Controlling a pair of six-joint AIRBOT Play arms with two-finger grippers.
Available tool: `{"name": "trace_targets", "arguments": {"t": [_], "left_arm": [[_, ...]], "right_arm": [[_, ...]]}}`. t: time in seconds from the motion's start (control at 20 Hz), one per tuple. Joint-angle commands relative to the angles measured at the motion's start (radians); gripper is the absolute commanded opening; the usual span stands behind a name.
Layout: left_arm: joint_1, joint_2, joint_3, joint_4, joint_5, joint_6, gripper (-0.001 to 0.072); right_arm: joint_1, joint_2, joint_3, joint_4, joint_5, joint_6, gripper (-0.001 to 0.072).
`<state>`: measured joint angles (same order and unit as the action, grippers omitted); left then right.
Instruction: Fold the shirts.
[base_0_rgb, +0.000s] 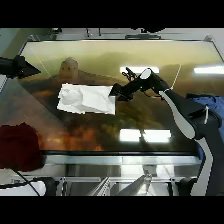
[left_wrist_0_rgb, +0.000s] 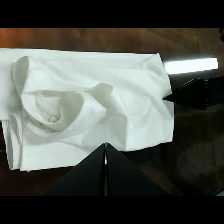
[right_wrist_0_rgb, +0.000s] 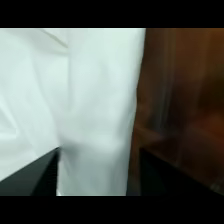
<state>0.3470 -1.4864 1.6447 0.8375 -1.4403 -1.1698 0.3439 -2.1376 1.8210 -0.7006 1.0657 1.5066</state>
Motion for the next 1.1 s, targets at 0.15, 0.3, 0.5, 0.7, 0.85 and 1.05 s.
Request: {"name": "trace_targets", "arguments": {"t": [0.15,0.3,0.5,0.7,0.85,1.05], "left_arm": [[-0.001,0.001,0.0,0.0,-0.001,0.002,0.0002],[-0.002,0.001,0.0,0.0,-0.012,0.002,0.0002],[-0.002,0.001,0.0,-0.001,-0.028,0.002,0.0002],[-0.002,0.001,0.0,-0.001,-0.027,0.002,0.0002],[-0.002,0.001,0.0,-0.001,-0.027,-0.008,0.0002],[-0.002,0.001,-0.001,-0.002,-0.038,-0.032,0.0002]], "right_arm": [[0.019,-0.028,0.0,0.236,-0.048,-0.177,0.01],[0.016,0.006,0.022,0.275,-0.044,-0.207,0.0018],[-0.074,0.189,0.064,0.198,-0.047,-0.192,0.0017],[-0.229,0.473,0.065,0.057,-0.043,-0.108,0.0017],[-0.315,0.655,0.065,-0.089,-0.018,-0.007,0.0017],[-0.451,0.833,0.064,-0.289,0.072,0.122,0.0017]]}}
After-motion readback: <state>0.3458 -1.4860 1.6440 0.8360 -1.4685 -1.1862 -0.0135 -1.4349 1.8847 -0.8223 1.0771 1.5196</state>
